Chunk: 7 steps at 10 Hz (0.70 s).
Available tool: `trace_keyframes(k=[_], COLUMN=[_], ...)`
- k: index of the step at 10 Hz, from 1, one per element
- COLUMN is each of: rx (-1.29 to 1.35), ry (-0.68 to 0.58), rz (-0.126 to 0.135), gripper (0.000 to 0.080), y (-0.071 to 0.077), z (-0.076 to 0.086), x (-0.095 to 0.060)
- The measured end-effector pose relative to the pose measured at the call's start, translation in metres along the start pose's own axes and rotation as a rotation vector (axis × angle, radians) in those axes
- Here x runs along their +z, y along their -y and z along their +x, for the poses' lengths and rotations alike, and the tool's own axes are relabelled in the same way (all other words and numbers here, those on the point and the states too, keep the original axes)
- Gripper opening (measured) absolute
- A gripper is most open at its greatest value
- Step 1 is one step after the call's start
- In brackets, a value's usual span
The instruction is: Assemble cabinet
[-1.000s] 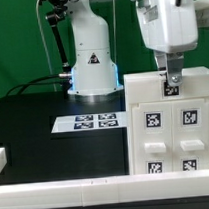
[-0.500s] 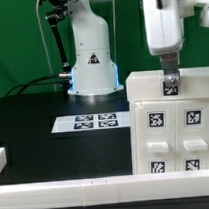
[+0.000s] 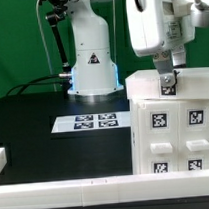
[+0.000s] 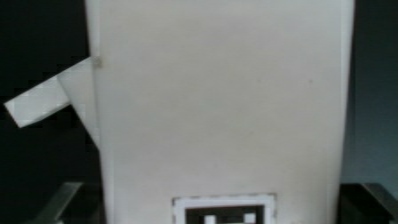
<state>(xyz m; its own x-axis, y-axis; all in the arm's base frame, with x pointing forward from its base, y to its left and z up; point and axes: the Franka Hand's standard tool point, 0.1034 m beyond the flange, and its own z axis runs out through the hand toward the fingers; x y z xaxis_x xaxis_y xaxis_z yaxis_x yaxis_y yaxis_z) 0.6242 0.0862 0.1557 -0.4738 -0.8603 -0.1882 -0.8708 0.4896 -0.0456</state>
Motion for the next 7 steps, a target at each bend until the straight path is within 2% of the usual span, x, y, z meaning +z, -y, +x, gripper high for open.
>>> trace_keyframes(k=[5, 6, 7], rx=[-0.03, -0.051, -0.061], ry=[0.008, 0.014, 0.026], rz=[0.004, 0.008, 0.016], gripper=[0.0557, 0.0728, 0.0777], y=[0.001, 0.0, 0.0], z=[-0.001, -0.004, -0.009], x=[0.0, -0.003, -0.011])
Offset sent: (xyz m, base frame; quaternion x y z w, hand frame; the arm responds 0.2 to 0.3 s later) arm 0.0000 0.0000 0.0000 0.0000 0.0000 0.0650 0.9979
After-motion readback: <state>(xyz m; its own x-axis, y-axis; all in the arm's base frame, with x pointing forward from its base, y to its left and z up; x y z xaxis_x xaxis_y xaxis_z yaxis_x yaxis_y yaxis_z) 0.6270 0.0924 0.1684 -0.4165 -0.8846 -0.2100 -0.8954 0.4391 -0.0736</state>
